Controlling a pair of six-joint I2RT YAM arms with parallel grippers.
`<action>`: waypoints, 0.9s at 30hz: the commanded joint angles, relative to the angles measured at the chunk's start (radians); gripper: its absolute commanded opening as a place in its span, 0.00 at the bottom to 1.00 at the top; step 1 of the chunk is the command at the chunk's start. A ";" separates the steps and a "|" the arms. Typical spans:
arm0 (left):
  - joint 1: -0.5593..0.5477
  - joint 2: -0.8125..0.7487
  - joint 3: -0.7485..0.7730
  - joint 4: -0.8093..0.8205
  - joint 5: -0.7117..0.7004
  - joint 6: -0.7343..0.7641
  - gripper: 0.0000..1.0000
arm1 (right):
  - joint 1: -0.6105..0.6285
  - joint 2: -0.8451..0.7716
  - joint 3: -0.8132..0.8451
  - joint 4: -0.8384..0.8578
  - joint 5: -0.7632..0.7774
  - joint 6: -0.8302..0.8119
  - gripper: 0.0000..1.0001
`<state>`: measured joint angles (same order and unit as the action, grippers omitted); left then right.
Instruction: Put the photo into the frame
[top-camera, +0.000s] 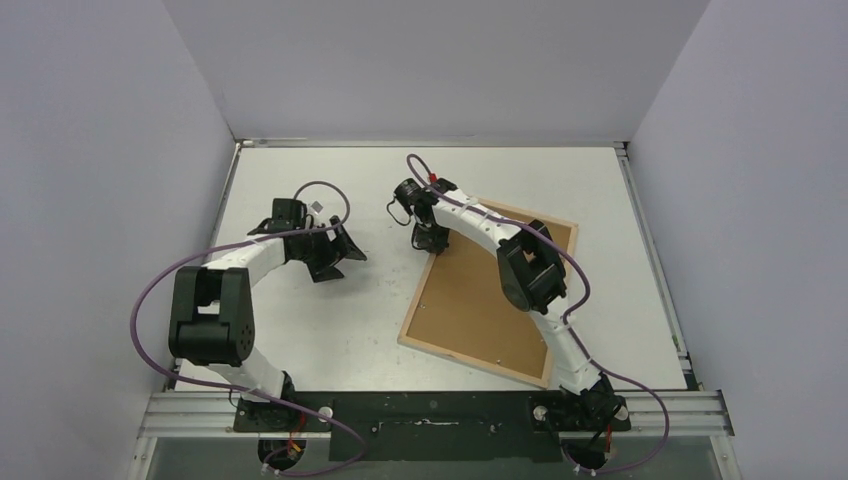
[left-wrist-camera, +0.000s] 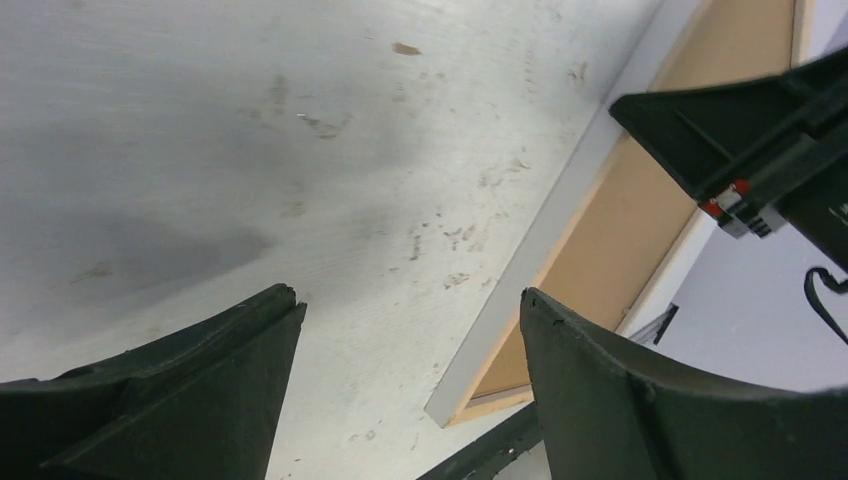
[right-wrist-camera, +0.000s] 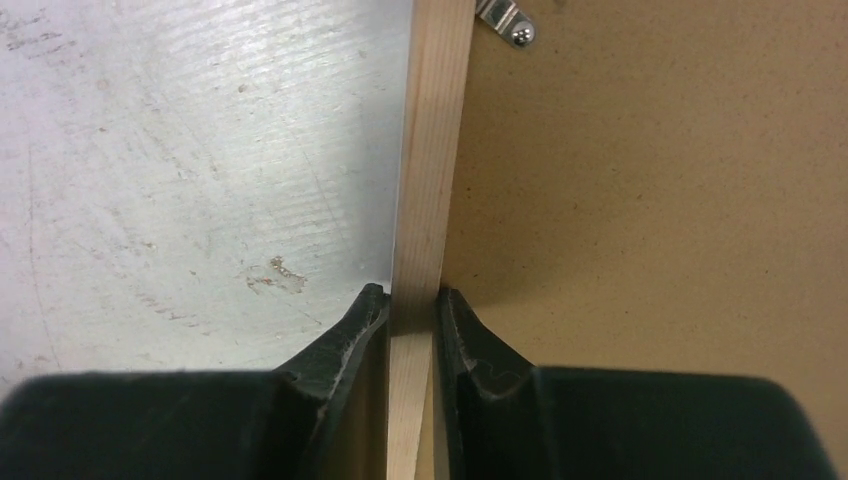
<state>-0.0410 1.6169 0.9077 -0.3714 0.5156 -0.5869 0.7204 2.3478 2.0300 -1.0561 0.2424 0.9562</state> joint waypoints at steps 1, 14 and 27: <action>-0.054 0.028 0.035 0.076 0.098 -0.004 0.78 | -0.004 -0.028 0.055 0.048 -0.050 -0.015 0.00; -0.186 0.067 0.046 0.267 0.209 -0.018 0.82 | -0.016 -0.211 -0.021 0.131 -0.148 -0.012 0.00; -0.216 0.103 -0.017 0.560 0.348 -0.169 0.76 | -0.021 -0.247 -0.031 0.196 -0.233 0.019 0.00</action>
<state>-0.2424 1.7012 0.9001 0.0116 0.7612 -0.6842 0.7033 2.1780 1.9823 -0.9554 0.0673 0.9512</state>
